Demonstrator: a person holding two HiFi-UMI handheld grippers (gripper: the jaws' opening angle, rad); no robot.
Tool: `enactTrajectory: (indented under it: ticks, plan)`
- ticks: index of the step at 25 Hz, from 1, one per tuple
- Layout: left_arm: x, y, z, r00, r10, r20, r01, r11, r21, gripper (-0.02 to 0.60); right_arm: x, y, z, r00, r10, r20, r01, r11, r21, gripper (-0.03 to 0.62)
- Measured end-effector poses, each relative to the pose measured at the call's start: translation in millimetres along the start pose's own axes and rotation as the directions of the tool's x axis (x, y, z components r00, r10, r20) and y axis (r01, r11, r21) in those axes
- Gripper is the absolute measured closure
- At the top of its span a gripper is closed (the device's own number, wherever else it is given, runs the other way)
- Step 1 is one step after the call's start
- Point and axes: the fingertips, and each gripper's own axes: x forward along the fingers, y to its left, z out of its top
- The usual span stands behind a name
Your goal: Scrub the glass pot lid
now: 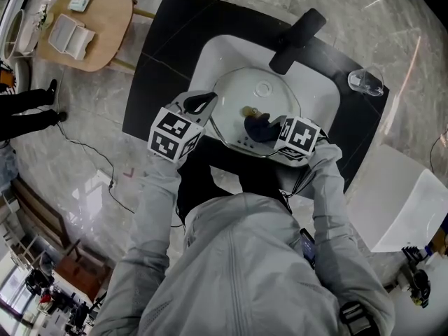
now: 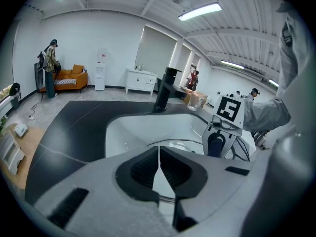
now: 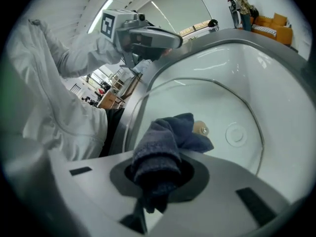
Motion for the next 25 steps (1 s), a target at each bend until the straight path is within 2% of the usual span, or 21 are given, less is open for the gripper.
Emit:
enactTrajectory:
  ticks: [8, 13, 18, 25]
  plan:
    - [0.4, -0.2, -3.8, 1.000, -0.001, -0.009, 0.000, 1.000, -0.005, 0.552, -10.8, -47.7, -33.6, 0.987, -0.134, -0.086, 0.144, 0.982, 0.121, 0.526]
    - [0.2, -0.7, -5.0, 1.000, -0.006, -0.012, 0.006, 1.000, -0.006, 0.552, -12.6, -88.4, -36.6, 0.959, -0.256, -0.125, 0.275, 0.945, 0.175, 0.526]
    - [0.5, -0.4, -6.9, 1.000, -0.004, -0.012, 0.004, 1.000, -0.009, 0.552, -8.4, -116.6, -26.1, 0.942, -0.325, -0.082, 0.335, 0.914, 0.231, 0.526]
    - [1.6, -3.6, -10.3, 1.000, -0.009, -0.016, 0.009, 1.000, -0.012, 0.552, -4.0, -139.2, -7.0, 0.914, -0.396, -0.082, 0.405, 0.892, 0.200, 0.526]
